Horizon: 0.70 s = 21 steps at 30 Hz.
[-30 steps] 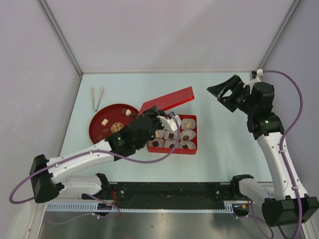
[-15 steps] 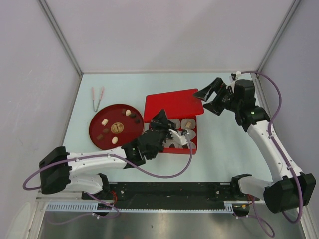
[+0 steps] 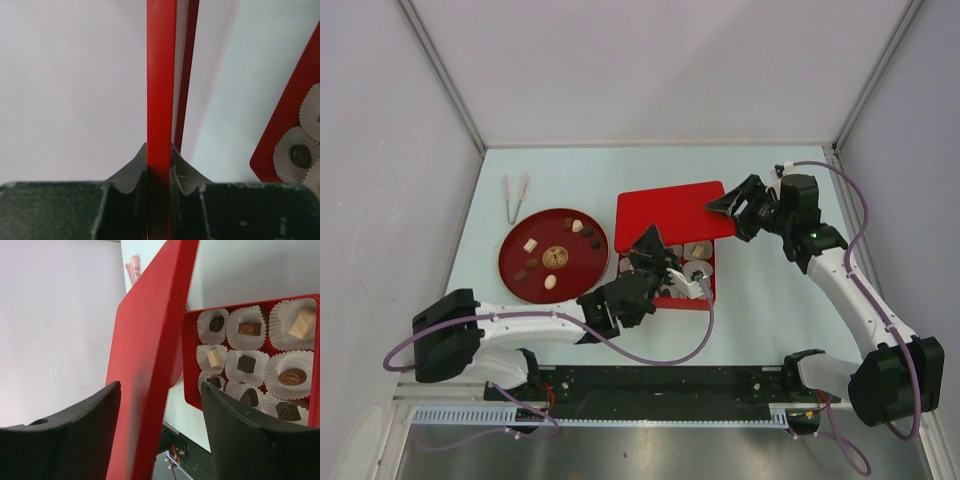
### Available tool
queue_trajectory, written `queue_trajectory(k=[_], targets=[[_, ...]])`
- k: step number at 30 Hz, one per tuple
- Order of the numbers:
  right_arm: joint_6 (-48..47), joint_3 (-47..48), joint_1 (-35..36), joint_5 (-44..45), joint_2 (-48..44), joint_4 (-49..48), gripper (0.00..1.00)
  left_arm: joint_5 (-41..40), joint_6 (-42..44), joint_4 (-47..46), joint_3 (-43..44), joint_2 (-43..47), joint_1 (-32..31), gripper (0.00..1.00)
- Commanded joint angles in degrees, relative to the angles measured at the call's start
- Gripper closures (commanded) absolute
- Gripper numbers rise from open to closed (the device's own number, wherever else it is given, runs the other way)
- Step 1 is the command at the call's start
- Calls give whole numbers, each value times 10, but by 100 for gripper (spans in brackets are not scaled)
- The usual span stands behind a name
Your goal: Pack the chocolate
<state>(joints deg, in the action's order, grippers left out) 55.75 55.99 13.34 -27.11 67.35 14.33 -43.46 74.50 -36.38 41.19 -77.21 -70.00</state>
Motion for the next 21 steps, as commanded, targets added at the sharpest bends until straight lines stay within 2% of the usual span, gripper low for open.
queue_trajectory(k=[1, 10, 12, 16, 17, 20, 21], targets=[[30, -21, -7, -29, 5, -60, 35, -17, -1, -67, -7, -7, -12, 100], [47, -42, -24, -47, 14, -96, 56, -28, -25, -69, -23, -23, -26, 100], [47, -44, -31, -52, 13, -99, 65, -32, -37, -68, -29, -24, -31, 99], [46, -52, -32, -54, 9, -103, 86, -43, -68, -54, -35, -26, -38, 89], [48, -58, -31, -55, 9, -108, 94, -48, -87, -39, -35, -24, -40, 87], [53, -74, -29, -54, 7, -127, 100, -51, -139, 1, -33, -20, -43, 75], [55, -78, -28, -53, 6, -133, 100, -51, -152, 10, -33, -18, -43, 64]])
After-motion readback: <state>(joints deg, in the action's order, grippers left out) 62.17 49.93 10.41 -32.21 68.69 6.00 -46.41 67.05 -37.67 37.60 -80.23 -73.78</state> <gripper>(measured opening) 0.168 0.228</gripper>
